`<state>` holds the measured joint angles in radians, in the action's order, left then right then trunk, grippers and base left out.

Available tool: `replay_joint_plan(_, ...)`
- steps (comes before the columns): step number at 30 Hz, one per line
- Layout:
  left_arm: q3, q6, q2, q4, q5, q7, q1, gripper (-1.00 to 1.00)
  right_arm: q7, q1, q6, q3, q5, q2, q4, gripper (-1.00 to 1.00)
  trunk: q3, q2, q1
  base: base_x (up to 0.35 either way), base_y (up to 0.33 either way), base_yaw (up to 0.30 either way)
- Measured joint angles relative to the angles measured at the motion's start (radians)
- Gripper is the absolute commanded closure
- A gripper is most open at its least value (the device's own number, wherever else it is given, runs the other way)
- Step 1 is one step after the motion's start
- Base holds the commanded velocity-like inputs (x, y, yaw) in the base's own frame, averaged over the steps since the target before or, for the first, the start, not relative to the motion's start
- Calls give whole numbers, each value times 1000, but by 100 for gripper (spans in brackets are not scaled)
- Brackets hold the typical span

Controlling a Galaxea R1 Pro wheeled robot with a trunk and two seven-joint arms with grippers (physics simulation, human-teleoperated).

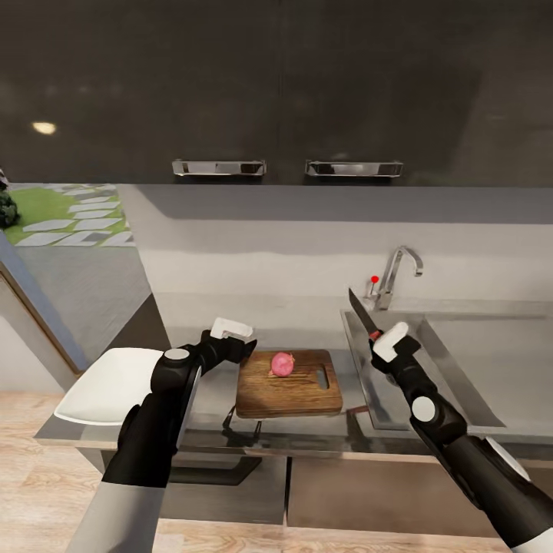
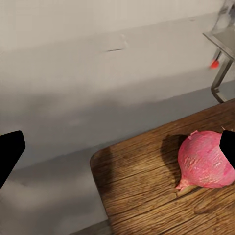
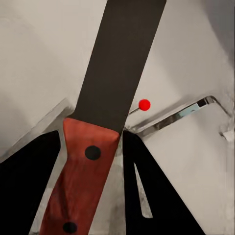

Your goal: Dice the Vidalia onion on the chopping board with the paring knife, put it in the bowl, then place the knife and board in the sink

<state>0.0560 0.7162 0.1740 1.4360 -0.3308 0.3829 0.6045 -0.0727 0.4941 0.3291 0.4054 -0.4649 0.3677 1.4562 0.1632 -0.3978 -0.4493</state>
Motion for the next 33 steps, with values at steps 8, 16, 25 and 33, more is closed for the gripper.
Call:
replay_joint_plan(8,1,0,0,0,1,0,0,-100,14,0,-9,1,-263,6,0,100,0,0,0,0,0,0)
replay_joint_plan(16,1,0,0,0,1,1,0,-100,294,0,-136,-106,-278,90,-1,100,0,0,0,0,0,0)
replay_joint_plan(25,2,0,0,0,1,1,0,-100,436,0,-319,-218,-285,101,18,100,0,0,0,0,0,0)
replay_joint_plan(33,2,0,0,1,1,1,0,-100,435,0,-385,-220,-287,101,23,100,0,0,0,0,0,0)
